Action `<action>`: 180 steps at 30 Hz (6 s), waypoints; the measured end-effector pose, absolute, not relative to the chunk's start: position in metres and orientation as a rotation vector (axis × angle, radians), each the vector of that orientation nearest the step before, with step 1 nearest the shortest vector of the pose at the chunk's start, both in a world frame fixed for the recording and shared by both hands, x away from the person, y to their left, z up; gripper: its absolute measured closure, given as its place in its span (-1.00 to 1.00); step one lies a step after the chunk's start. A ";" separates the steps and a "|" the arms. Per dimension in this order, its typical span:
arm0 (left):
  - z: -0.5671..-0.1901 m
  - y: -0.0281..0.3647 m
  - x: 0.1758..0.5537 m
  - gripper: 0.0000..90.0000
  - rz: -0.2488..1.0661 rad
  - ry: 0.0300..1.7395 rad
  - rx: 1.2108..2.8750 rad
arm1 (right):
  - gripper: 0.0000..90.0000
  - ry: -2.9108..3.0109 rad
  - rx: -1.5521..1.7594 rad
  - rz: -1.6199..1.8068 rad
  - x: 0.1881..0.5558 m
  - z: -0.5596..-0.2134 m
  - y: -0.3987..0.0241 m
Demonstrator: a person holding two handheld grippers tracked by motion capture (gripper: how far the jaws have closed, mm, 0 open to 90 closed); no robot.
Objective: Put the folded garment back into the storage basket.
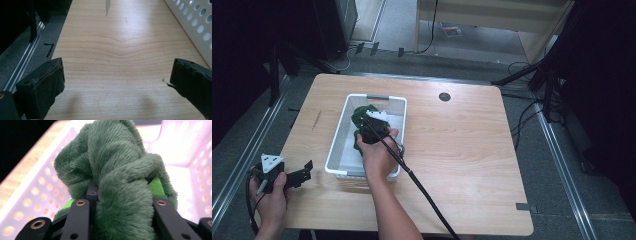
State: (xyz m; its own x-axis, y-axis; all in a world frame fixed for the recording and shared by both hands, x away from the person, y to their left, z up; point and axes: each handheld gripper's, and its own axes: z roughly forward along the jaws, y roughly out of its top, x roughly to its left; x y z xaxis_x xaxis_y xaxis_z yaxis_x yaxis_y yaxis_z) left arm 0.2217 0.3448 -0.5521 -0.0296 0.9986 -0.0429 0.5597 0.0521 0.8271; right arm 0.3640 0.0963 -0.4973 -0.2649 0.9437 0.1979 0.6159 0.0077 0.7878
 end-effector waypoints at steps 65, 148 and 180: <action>-0.552 0.345 0.222 -0.99 0.837 1.667 1.584 | -0.19 1.943 1.601 1.174 0.366 -0.485 0.092; -0.552 0.343 0.222 -0.99 0.844 1.659 1.604 | -1.00 1.590 1.528 1.188 0.299 -0.467 -0.172; -0.552 0.342 0.222 -0.99 0.852 1.655 1.610 | -1.00 1.549 1.569 1.116 0.263 -0.513 -0.261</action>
State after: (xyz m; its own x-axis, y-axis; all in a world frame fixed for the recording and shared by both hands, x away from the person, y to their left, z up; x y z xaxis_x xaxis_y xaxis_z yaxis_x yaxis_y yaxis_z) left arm 0.2221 0.3418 -0.5522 -0.0166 0.9997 -0.0206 0.5639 0.0263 0.8254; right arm 0.2633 -0.2611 -0.5130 -0.0641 0.9905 0.1217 0.4292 -0.0828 0.8994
